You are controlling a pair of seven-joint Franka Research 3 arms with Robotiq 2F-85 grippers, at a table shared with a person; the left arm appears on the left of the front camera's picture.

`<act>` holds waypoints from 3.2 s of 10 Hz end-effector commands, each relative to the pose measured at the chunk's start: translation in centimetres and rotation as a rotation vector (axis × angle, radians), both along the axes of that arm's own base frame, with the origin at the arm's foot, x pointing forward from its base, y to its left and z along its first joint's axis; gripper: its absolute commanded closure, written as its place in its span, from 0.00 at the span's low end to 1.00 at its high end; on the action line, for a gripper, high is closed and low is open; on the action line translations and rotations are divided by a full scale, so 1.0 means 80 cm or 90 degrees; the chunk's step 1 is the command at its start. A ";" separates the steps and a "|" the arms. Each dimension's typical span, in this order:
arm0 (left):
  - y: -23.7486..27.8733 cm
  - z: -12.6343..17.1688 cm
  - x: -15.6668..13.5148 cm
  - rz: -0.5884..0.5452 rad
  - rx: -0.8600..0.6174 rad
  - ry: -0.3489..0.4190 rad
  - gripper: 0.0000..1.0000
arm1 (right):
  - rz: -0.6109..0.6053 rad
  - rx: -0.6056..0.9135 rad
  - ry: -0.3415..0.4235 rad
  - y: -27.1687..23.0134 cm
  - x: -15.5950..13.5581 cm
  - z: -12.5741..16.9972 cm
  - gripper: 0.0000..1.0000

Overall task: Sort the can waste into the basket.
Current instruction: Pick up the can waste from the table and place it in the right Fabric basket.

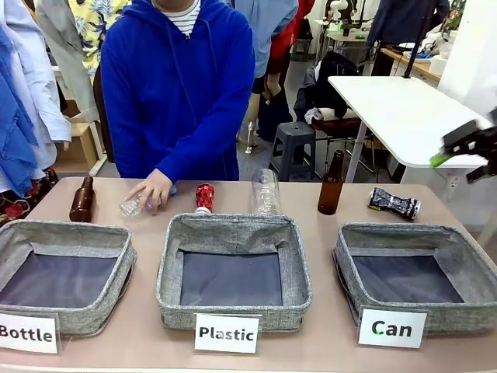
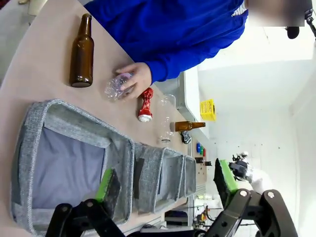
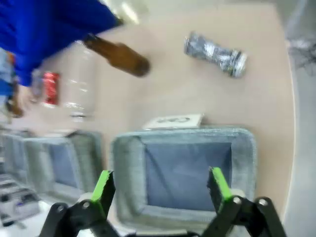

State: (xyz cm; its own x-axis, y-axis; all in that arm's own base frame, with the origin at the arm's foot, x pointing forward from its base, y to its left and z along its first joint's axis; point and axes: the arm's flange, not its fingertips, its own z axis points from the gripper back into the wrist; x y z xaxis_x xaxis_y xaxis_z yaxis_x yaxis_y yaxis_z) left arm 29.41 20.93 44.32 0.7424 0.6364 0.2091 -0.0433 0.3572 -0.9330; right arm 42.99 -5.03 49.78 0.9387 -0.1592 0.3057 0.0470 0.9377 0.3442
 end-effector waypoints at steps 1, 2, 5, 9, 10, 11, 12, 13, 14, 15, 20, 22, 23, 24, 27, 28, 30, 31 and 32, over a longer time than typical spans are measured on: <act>0.002 0.000 0.002 -0.002 -0.002 -0.023 0.00 | 0.015 -0.121 0.071 -0.006 0.038 -0.006 0.00; 0.002 0.000 0.002 -0.002 -0.002 -0.023 0.00 | 0.002 -0.152 0.065 0.002 0.039 -0.008 0.00; 0.002 0.000 0.002 -0.002 -0.002 -0.023 0.00 | 0.018 -0.119 0.068 0.001 0.042 -0.030 0.00; 0.002 0.000 0.002 -0.002 -0.002 -0.023 0.00 | 0.042 -0.113 0.061 -0.017 0.126 -0.028 0.00; 0.002 0.000 0.002 -0.002 -0.002 -0.023 0.00 | 0.058 -0.111 0.072 -0.019 0.154 -0.036 0.00; 0.002 0.000 0.002 -0.002 -0.002 -0.023 0.00 | 0.062 -0.111 0.070 -0.020 0.173 -0.041 0.00; 0.002 0.000 0.002 -0.002 -0.002 -0.023 0.00 | 0.082 -0.122 0.080 -0.025 0.185 -0.048 0.00; 0.002 0.000 0.002 -0.002 -0.002 -0.023 0.00 | 0.222 -0.123 0.081 -0.028 0.190 -0.052 0.00; 0.002 0.000 0.002 -0.002 -0.002 -0.023 0.00 | 0.507 -0.164 0.068 -0.026 0.192 -0.060 0.00; 0.002 0.000 0.002 -0.002 -0.002 -0.023 0.00 | 0.672 -0.268 0.059 -0.018 0.184 -0.069 0.00; 0.002 0.000 0.002 -0.002 -0.002 -0.023 0.00 | 0.989 -0.340 -0.211 -0.002 0.169 -0.090 0.00; 0.002 0.000 0.002 -0.002 -0.002 -0.023 0.00 | 0.754 -0.381 -0.178 -0.001 0.187 -0.091 0.00; 0.002 0.000 0.002 -0.002 -0.002 -0.023 0.00 | 0.714 -0.374 -0.175 0.002 0.193 -0.091 0.00; 0.002 0.000 0.002 -0.002 -0.002 -0.023 0.00 | 0.833 -0.385 -0.128 0.003 0.189 -0.075 0.00; 0.002 0.000 0.002 -0.002 -0.002 -0.023 0.00 | 0.833 -0.385 -0.128 0.003 0.189 -0.075 0.00; 0.002 0.000 0.002 -0.002 -0.002 -0.023 0.00 | 0.809 -0.382 -0.136 0.003 0.192 -0.080 0.00; 0.002 0.000 0.002 -0.002 -0.002 -0.023 0.00 | 0.734 -0.384 -0.046 -0.006 0.237 -0.116 0.00; 0.002 0.000 0.002 -0.002 -0.002 -0.023 0.00 | 0.753 -0.355 -0.041 -0.008 0.246 -0.135 0.00; 0.002 0.000 0.002 -0.002 -0.002 -0.023 0.00 | 0.746 -0.332 -0.025 -0.011 0.257 -0.153 0.00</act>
